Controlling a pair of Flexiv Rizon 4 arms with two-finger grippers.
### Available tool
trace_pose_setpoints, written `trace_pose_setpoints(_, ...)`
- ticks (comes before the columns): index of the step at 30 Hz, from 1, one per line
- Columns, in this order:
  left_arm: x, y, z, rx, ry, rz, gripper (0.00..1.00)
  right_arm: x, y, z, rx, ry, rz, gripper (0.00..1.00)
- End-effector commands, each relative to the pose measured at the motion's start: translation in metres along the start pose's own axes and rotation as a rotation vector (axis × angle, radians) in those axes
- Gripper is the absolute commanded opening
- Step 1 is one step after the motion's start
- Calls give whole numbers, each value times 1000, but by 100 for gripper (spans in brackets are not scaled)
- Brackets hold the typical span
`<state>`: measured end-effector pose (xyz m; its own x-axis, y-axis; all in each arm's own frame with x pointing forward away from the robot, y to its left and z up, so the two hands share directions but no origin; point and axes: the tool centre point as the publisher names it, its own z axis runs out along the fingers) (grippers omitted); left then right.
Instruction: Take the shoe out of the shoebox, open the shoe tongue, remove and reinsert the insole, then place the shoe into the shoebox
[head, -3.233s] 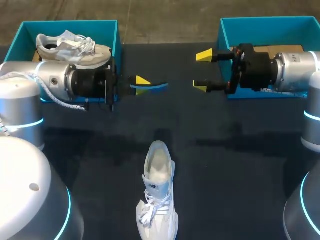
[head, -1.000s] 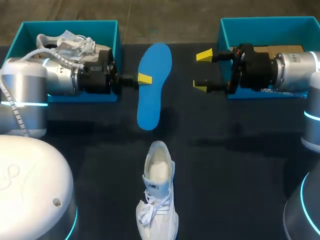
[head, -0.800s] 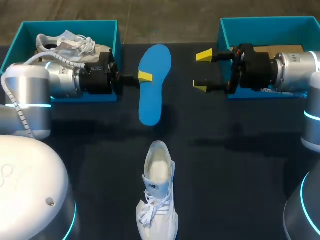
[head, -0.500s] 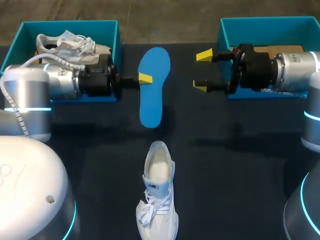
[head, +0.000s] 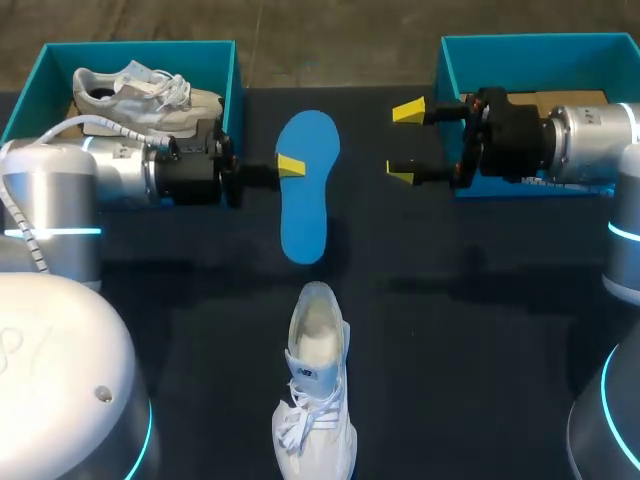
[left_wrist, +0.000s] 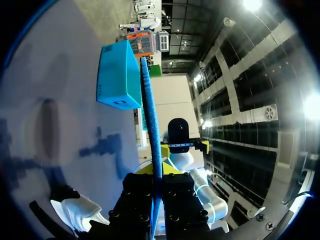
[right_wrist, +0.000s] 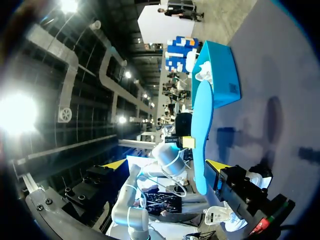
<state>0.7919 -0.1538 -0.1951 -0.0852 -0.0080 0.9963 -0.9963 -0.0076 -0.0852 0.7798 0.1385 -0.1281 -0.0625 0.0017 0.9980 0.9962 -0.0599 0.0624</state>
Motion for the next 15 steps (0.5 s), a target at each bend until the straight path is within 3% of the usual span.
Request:
trace_pose_setpoints(1, -1, 4, 4, 4, 5, -18, 0, 0, -1, 0, -1, -3, 0, 100)
trace_pose_setpoints(15, -1, 4, 4, 4, 5, -18, 0, 0, -1, 0, -1, -3, 0, 100)
